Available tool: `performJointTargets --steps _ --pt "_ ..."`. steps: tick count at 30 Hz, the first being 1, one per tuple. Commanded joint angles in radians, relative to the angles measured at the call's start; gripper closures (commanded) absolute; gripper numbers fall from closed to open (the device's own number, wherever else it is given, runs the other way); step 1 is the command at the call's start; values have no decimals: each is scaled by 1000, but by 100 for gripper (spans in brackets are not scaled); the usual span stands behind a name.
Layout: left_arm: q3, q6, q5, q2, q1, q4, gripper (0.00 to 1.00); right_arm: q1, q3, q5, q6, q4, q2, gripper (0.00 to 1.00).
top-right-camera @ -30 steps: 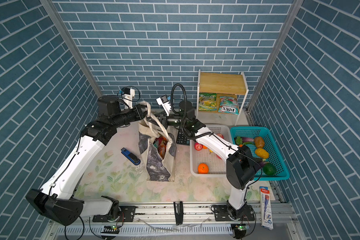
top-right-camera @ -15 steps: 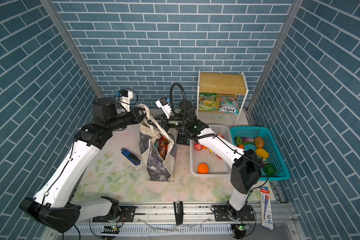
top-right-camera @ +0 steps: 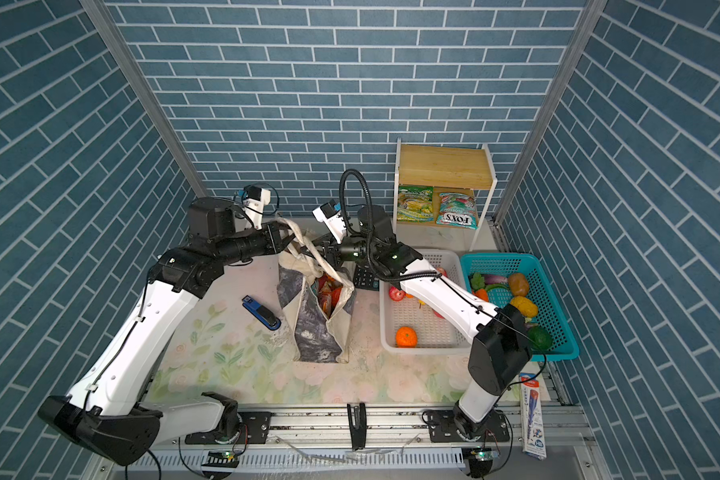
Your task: Place the food into the grocery bag and tie it
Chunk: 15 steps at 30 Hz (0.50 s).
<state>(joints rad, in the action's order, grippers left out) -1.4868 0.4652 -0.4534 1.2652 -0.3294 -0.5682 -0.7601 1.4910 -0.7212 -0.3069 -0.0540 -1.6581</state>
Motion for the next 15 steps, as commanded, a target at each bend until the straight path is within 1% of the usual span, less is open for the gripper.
performJointTargets --steps 1,4,10,15 --pt "-36 -79 -5 -29 16 -201 100 44 -18 177 46 36 39 100" --pt "-32 -101 -16 -33 27 -250 100 42 -22 200 54 36 47 100" --pt "-27 -114 -69 -35 33 -289 100 44 -33 269 82 56 62 100" --pt "-46 -122 -67 -39 48 -340 100 55 -57 309 95 54 87 100"
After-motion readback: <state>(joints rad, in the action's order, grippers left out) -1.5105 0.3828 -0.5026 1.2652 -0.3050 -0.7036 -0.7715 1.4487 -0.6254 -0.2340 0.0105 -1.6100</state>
